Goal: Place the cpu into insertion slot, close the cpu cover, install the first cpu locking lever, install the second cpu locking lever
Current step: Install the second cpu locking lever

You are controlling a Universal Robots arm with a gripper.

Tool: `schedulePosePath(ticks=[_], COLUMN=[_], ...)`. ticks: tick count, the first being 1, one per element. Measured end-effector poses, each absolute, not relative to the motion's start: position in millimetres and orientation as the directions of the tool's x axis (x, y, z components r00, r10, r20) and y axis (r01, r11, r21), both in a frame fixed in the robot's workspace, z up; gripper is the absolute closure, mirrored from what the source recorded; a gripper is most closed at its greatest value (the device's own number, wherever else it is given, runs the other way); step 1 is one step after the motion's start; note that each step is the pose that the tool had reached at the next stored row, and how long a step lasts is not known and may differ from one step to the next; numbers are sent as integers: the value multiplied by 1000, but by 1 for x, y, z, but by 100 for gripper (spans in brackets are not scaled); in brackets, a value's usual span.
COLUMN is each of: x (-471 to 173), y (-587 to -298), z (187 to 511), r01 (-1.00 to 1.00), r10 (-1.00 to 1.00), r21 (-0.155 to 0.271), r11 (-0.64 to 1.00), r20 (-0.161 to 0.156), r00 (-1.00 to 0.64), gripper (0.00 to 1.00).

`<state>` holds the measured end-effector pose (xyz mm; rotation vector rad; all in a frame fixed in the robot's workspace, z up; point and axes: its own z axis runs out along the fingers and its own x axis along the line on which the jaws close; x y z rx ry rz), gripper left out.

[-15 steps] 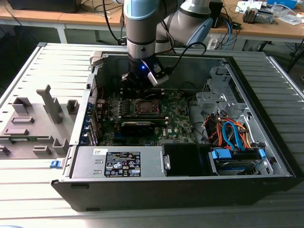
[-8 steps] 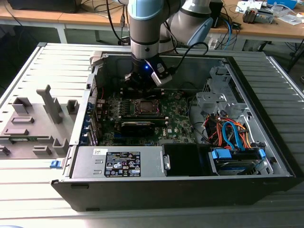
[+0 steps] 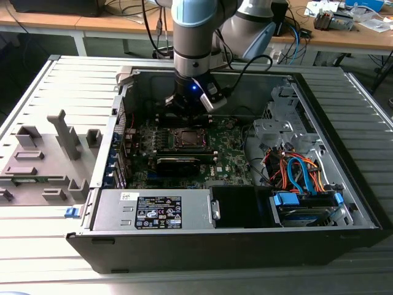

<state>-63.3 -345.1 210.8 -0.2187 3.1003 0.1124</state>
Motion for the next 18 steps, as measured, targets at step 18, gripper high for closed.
schedulePosePath(ticks=[18], x=[-53], y=[-350], z=[202], r01=[-142], r10=[-139], r21=[81], r11=[987], r20=[-38], r00=[-990], gripper=[89])
